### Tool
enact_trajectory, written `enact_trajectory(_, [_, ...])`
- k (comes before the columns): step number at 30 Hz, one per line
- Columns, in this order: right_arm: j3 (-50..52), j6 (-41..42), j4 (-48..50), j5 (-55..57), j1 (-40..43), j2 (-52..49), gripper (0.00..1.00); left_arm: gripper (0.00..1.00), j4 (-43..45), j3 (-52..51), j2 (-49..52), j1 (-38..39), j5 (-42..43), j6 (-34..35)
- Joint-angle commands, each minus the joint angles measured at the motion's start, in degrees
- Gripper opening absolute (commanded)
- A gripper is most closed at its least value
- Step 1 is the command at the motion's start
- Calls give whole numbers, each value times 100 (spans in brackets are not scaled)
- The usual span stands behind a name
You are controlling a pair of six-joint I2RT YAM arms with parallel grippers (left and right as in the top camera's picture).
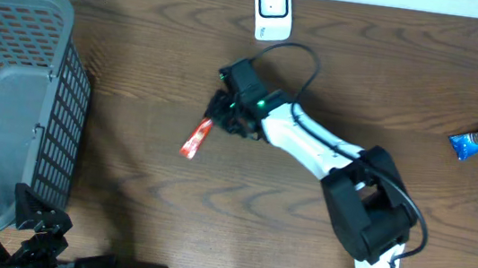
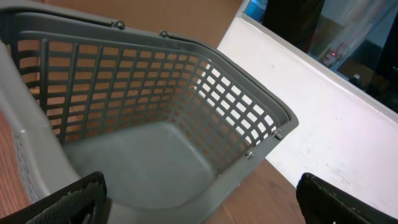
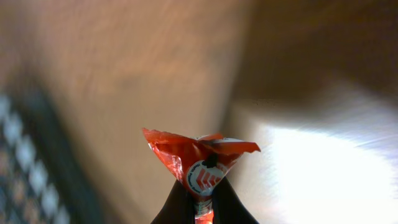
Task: Scan the item barcode
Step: 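Carry the Nescafe stick to the white scanner and hold it there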
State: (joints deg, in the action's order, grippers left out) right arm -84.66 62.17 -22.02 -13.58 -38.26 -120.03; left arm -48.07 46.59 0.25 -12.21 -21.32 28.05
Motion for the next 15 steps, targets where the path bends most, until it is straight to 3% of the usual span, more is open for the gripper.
enact_trajectory(1, [-44,1158,201,1241,380,466,2,98,7,13,-4,17,-35,-98])
enact_trajectory(6, [-44,2282,844,1602,739,450,1,98,7,13,-4,17,-37,-101])
enact_trajectory(15, [-81,3003,2378,2767,1172,308,2,98,7,13,-4,17,-35,-98])
